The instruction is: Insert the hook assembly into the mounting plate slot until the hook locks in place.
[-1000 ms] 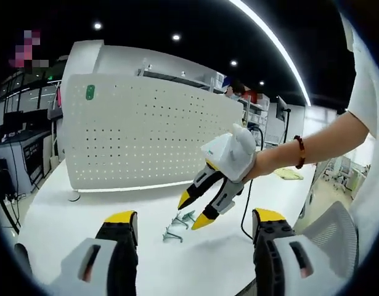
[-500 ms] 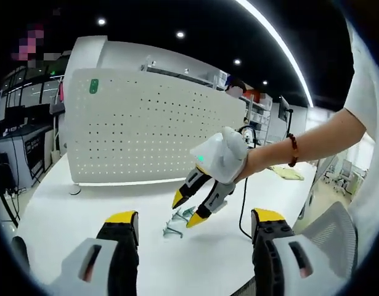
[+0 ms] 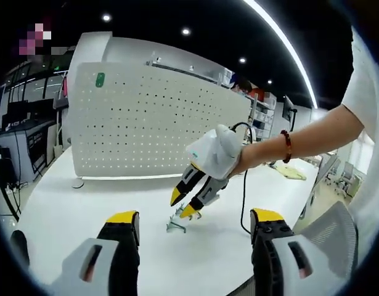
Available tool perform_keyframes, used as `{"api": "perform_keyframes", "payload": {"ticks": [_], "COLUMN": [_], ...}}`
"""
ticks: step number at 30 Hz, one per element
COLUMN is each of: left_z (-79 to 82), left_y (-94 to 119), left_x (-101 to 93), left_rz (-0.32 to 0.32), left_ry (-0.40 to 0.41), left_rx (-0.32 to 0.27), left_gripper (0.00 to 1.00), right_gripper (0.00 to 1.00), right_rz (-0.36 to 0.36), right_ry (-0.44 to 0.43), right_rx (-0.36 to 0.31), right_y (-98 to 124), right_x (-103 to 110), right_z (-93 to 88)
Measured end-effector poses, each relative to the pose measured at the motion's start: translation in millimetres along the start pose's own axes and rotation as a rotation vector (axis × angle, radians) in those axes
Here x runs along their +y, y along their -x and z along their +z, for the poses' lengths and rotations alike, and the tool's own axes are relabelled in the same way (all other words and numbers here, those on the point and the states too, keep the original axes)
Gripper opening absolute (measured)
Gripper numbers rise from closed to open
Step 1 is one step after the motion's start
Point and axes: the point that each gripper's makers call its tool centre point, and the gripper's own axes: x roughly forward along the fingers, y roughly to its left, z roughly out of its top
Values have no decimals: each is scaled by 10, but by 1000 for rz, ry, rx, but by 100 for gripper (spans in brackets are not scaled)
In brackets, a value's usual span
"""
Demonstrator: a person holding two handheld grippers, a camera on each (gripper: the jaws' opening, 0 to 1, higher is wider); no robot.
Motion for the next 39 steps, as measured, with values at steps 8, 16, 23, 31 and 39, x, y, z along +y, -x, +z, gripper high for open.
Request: {"api": "perform_keyframes", "payload": {"ticks": [8, 16, 23, 31, 39], "left_z": [-5, 29, 24, 5, 24], "left_y": [8, -10, -3, -3, 8], "left_x": [58, 87, 90, 77, 89], "left_rz": [8, 2, 3, 4, 10], "left_ry": [11, 25, 26, 36, 34], "left_rx": [3, -5, -9, -7, -15], "left_gripper": [74, 74, 72, 72, 71], "right_gripper": [14, 12, 9, 6, 4], "right_rz": [22, 47, 75, 83, 75], "right_ry": [38, 82, 107, 78, 40], "right_rx": [18, 21, 22, 34, 28], "right_y": [-90, -149, -193, -253, -261], "right_x": [-4, 34, 80, 101, 161], "right_z": [-12, 15, 22, 10, -28]}}
